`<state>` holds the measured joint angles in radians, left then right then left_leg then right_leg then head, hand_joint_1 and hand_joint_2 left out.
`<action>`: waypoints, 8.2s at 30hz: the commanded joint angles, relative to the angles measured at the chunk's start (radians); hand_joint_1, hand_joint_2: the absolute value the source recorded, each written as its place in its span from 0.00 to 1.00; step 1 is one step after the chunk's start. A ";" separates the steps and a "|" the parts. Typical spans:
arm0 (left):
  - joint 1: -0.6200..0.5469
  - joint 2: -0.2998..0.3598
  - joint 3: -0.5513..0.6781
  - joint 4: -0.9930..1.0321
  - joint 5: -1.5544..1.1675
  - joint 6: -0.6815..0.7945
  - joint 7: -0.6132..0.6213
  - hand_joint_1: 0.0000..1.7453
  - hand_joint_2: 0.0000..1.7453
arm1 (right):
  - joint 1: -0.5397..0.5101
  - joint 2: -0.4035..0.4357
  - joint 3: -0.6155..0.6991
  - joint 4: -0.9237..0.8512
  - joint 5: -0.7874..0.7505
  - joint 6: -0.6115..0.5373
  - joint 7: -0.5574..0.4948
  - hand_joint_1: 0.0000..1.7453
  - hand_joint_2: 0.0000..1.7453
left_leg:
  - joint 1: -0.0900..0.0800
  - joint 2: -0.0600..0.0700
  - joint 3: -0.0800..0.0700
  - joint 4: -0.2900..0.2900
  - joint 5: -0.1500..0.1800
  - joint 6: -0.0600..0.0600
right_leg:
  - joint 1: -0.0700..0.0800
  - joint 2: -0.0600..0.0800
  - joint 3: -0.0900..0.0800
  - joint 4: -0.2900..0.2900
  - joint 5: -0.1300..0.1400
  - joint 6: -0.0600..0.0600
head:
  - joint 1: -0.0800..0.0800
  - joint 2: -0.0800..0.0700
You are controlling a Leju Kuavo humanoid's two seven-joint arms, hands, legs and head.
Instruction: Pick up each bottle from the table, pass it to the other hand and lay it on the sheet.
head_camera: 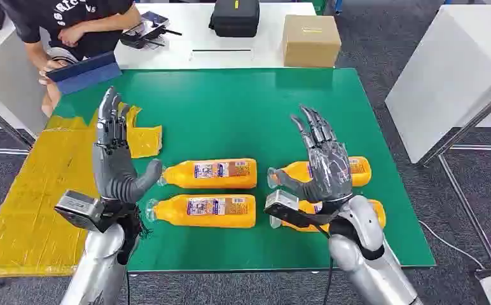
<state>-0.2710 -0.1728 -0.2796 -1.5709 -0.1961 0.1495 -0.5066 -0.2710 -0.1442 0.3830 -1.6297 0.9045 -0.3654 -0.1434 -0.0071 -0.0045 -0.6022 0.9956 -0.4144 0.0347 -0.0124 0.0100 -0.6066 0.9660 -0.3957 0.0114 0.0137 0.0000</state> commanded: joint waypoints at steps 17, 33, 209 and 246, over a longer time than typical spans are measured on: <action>-0.077 0.012 -0.146 0.205 -0.041 -0.062 0.011 0.00 1.00 | 0.208 -0.189 -0.392 -0.048 0.107 0.164 0.105 0.00 1.00 | -0.001 -0.007 0.005 -0.001 -0.001 -0.002 | 0.000 -0.009 0.005 -0.001 -0.003 0.000 | 0.000 0.000; -0.095 0.005 -0.154 0.216 -0.044 -0.083 0.038 0.00 1.00 | 0.226 -0.336 -0.476 -0.008 -0.012 0.395 0.108 0.00 1.00 | -0.002 -0.001 0.004 0.000 -0.004 0.001 | 0.000 -0.003 0.002 -0.001 -0.002 0.000 | 0.000 0.000; -0.149 0.026 0.175 0.231 0.074 -0.040 0.090 0.00 1.00 | 0.166 -0.324 -0.131 0.213 -0.152 0.553 0.104 0.00 1.00 | -0.001 -0.001 0.006 -0.001 -0.001 0.003 | 0.000 -0.004 0.005 -0.001 -0.002 -0.001 | -0.001 0.000; -0.150 0.010 0.213 0.282 0.102 -0.049 0.072 0.00 1.00 | 0.063 -0.246 -0.067 0.423 0.030 0.467 0.094 0.00 1.00 | 0.000 0.003 0.009 -0.001 -0.002 0.002 | 0.001 0.000 0.006 -0.003 -0.001 -0.001 | 0.000 0.000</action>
<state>-0.4030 -0.1587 -0.1084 -1.3344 -0.0946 0.0969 -0.4399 -0.1214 -0.4532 0.2376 -1.3699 0.8861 0.1397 -0.0572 -0.0080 -0.0045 -0.5997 0.9956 -0.4147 0.0404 -0.0124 0.0079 -0.6059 0.9656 -0.3957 0.0118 0.0134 0.0000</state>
